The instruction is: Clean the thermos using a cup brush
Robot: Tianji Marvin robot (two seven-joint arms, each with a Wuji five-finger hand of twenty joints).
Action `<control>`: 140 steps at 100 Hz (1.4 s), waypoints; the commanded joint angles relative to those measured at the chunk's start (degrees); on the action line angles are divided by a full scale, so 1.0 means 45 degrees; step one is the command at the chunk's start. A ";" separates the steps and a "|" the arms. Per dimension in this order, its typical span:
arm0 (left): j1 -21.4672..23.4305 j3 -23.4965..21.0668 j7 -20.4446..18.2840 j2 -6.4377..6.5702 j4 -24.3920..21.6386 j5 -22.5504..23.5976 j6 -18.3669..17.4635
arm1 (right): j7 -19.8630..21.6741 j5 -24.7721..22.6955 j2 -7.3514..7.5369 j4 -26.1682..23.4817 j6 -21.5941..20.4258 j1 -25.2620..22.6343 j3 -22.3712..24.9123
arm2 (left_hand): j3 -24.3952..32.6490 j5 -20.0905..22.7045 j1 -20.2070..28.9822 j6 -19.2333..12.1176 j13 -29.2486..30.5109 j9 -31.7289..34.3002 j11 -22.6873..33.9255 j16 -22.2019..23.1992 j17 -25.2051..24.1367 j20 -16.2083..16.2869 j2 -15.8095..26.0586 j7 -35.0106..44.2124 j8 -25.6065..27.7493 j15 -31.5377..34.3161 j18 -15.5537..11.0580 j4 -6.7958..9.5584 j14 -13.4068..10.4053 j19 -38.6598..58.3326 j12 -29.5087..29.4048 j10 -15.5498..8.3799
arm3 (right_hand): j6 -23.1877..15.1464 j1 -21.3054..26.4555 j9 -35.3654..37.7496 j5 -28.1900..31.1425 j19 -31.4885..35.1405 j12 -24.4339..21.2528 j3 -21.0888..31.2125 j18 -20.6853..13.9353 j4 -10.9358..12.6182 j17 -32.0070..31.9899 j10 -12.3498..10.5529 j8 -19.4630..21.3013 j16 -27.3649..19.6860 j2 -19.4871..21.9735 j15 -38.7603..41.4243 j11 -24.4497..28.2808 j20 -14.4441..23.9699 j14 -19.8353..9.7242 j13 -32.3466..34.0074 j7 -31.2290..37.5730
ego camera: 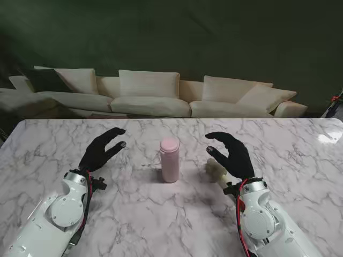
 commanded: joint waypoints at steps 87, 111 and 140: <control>-0.0016 0.0016 -0.0743 0.0193 -0.0234 0.0597 0.0602 | 0.0121 0.0034 -0.0010 0.0046 0.0150 -0.0130 0.0025 | -0.0230 -0.4070 -0.1089 0.0393 -0.0046 -0.2620 -0.1419 -0.0836 0.0172 -0.0480 -0.2532 -0.2992 -0.3011 -0.0243 -0.0351 0.0271 0.0348 -0.0060 -0.2455 0.1002 | 0.0192 -0.0045 -0.0569 -0.0519 -0.0245 0.0121 -0.0129 0.0004 0.0244 -0.0421 0.0077 -0.0118 0.0122 -0.0034 -0.0141 0.0173 0.0166 0.0056 -0.0305 -0.0166; -0.0237 -0.0259 -0.1657 0.0535 -0.0237 0.1680 0.0920 | 0.0038 -0.0031 -0.0017 0.0163 0.0289 -0.0039 0.0003 | -0.0146 -0.3164 -0.1185 -0.1247 -0.1833 -0.4321 -0.1436 -0.1449 -0.0586 -0.1171 -0.5252 -0.2660 -0.3296 -0.1009 -0.0585 0.0022 -0.0014 -0.1965 -0.2188 -0.0717 | 0.0191 -0.0026 -0.0638 -0.0551 -0.0248 0.0133 -0.0161 0.0002 0.0245 -0.0442 0.0070 -0.0105 0.0121 -0.0010 -0.0129 0.0207 0.0179 0.0035 -0.0365 -0.0171; -0.1448 0.0560 -0.3455 0.0930 0.0498 0.2048 0.1045 | -0.0137 -0.0008 -0.0058 0.0097 0.0415 -0.0085 0.0123 | -0.0064 -0.3842 -0.0990 -0.0982 -0.1598 -0.4069 -0.0867 -0.1198 -0.0308 -0.0690 -0.5666 -0.2038 -0.1644 -0.0870 -0.0370 -0.0018 -0.0625 -0.2423 -0.0700 -0.0747 | 0.0248 -0.0003 -0.0627 -0.0552 -0.0258 0.0177 -0.0215 0.0013 0.0244 -0.0489 0.0115 -0.0090 0.0128 0.0053 -0.0086 0.0320 0.0188 0.0052 -0.0402 -0.0157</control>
